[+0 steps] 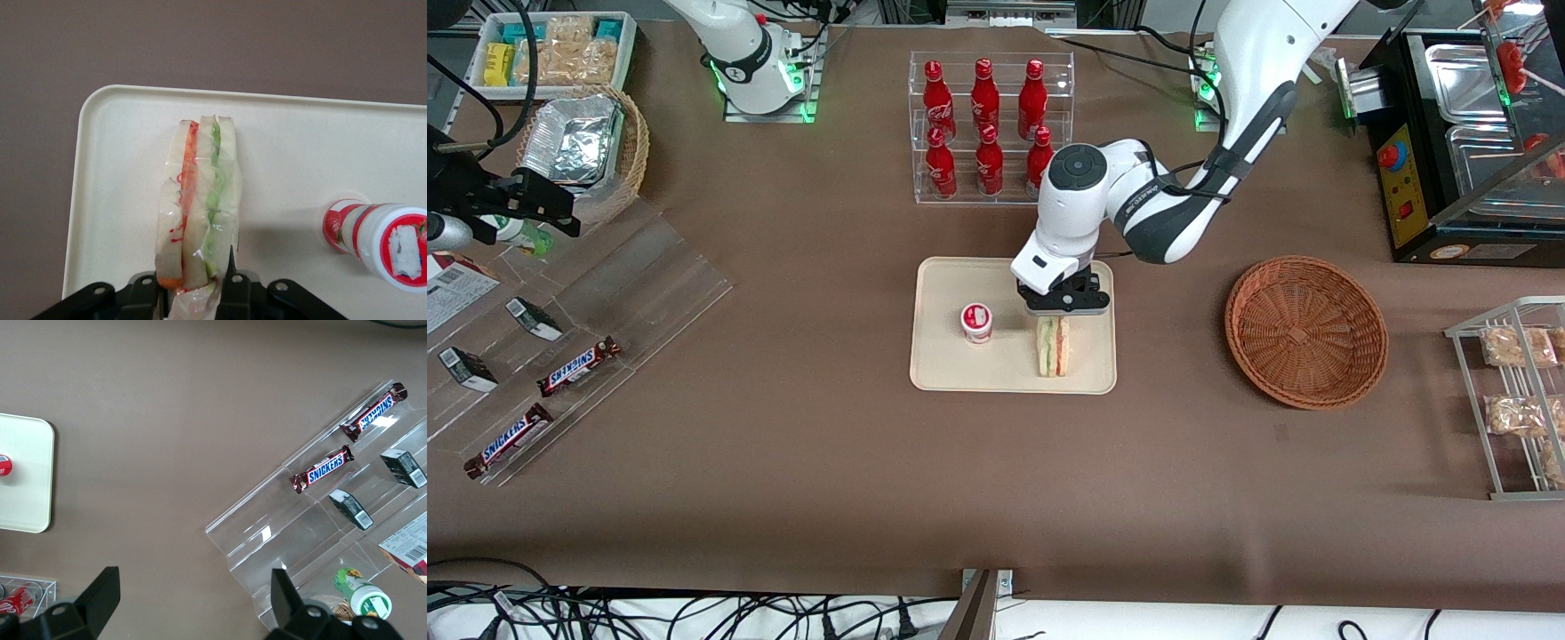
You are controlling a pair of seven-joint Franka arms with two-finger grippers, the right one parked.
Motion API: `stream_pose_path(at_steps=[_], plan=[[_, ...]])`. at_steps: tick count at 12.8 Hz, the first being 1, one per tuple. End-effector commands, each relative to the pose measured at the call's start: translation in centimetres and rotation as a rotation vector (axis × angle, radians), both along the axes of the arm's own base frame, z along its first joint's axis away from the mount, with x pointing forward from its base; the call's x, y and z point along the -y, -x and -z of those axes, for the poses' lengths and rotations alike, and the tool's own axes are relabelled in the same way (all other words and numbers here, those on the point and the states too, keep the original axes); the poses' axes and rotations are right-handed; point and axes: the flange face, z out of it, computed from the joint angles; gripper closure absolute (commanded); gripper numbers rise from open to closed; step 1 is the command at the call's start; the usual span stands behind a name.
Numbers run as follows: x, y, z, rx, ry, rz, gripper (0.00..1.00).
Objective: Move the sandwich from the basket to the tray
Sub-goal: 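Carry the sandwich over the cream tray beside the small bottle, then lower the sandwich onto the tray with the left gripper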
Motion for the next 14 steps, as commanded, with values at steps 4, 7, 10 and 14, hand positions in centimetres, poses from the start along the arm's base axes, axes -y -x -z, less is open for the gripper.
stream_pose_path(at_steps=[4,7,10,14], plan=[[-0.8,4.2,1.3,0.119,0.003,0.001,0.70],[-0.6,4.4,1.4,0.118,0.003,0.001,0.70],[-0.7,4.4,1.4,0.118,0.002,-0.001,0.70],[-0.5,4.4,1.0,0.125,0.001,0.005,0.70]])
